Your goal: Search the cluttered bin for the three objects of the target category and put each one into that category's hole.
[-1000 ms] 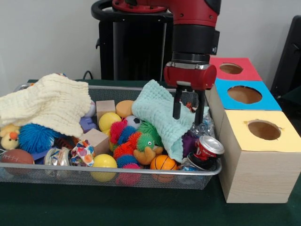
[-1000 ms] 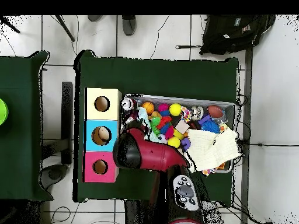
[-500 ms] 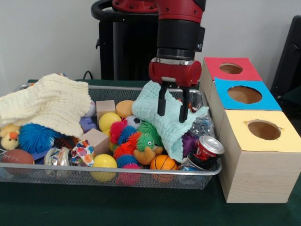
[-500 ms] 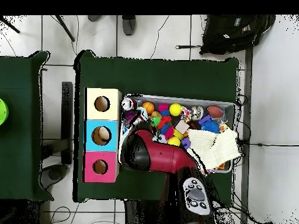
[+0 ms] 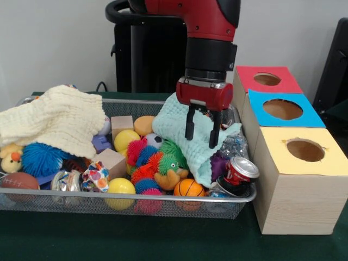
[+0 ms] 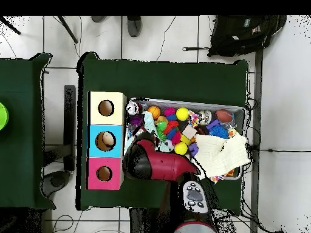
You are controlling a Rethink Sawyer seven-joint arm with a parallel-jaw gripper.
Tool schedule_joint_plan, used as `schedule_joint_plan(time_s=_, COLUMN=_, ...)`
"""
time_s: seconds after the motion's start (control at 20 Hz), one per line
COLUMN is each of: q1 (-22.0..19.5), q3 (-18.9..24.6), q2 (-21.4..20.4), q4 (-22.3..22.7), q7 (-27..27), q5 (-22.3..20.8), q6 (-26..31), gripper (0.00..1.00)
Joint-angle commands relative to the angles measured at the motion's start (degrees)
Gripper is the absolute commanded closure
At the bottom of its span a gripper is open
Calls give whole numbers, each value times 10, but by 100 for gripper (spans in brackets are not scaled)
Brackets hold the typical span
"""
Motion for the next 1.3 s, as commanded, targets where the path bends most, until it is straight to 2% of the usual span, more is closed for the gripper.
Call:
schedule_joint_plan(time_s=0.05, q1=17, q3=-3, q2=58, q4=-30, q7=62, q5=6, q6=-41, gripper=0)
schedule_joint_plan(time_s=0.4, q1=11, q3=4, q2=82, q4=-42, q7=57, q5=-4, q6=-59, gripper=0)
schedule_joint_plan(time_s=0.85, q1=-4, q3=6, q2=88, q4=-49, q7=34, q5=-25, q6=-67, gripper=0)
schedule_joint_plan(time_s=0.9, q1=-3, q3=3, q2=90, q4=-51, q7=37, q5=-26, q6=-74, gripper=100)
schedule_joint_plan(time_s=1.3, q1=-8, q3=0, q2=83, q4=-47, q7=39, q5=-32, q6=-74, gripper=100)
